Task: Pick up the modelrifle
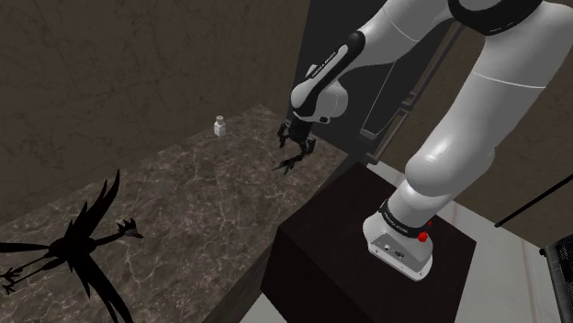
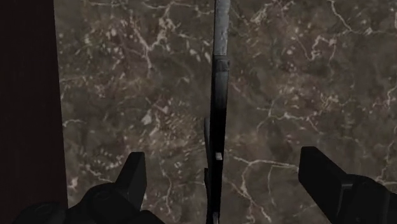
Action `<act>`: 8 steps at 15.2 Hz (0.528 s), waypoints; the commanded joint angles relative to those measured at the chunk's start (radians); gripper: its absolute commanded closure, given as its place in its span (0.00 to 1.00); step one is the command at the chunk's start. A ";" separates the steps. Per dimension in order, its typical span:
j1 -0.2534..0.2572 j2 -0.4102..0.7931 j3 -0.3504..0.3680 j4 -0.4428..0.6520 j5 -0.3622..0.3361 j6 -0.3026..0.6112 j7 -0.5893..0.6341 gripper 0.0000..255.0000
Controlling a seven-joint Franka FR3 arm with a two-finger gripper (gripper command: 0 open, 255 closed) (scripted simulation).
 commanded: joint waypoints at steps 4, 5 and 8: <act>0.000 0.097 0.001 0.019 0.012 0.079 -0.010 0.00; -0.001 0.114 0.002 0.022 0.015 0.093 -0.014 0.00; -0.002 0.141 0.004 0.027 0.019 0.114 -0.021 0.00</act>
